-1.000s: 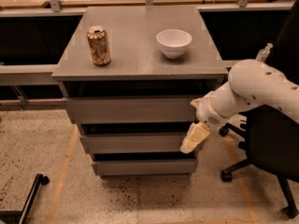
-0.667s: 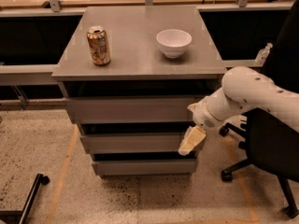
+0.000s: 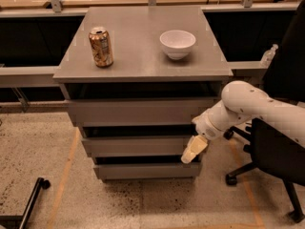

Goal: Open middle drawer

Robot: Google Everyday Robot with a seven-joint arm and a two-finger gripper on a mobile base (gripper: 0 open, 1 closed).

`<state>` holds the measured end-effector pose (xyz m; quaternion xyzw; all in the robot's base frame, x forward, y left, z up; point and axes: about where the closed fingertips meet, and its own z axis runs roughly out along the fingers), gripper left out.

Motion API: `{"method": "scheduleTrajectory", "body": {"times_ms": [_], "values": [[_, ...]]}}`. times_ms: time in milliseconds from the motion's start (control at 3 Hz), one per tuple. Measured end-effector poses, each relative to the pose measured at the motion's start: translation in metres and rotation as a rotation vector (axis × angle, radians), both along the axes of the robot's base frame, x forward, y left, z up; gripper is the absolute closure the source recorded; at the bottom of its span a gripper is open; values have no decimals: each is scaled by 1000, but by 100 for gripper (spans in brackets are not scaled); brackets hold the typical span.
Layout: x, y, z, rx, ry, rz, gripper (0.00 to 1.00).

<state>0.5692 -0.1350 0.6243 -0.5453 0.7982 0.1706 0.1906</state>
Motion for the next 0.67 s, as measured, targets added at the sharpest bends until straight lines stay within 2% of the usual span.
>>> {"method": "scheduleTrajectory", "body": {"times_ms": [333, 667], "values": [[0, 0, -5, 2, 9, -5, 0], [1, 1, -24, -27, 28, -12, 0]]}}
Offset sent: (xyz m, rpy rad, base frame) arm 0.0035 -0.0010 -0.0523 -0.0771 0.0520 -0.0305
